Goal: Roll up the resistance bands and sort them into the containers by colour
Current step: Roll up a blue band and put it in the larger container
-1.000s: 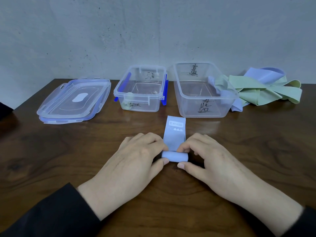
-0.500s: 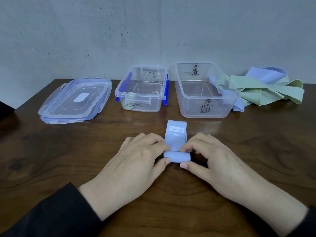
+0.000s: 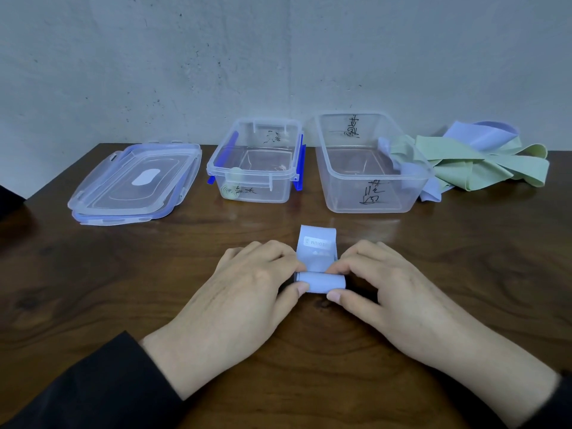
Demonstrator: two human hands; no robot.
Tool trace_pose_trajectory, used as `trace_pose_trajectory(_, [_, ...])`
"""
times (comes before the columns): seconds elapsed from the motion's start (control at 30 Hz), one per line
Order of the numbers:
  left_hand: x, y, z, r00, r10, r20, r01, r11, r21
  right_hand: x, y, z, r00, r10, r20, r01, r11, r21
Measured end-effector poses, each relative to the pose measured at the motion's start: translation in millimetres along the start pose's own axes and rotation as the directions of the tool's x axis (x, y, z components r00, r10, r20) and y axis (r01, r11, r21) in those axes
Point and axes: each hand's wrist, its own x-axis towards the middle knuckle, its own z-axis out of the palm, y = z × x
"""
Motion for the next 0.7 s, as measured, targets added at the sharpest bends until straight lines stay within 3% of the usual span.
trace_pose_trajectory(0.7, [0.0, 1.1, -3.7, 1.0, -0.005, 0.023, 0.005, 1.0, -0.011, -1.8, 2.0, 1.0, 1.0, -0.01, -0.019, 0.01, 1.0, 0.017])
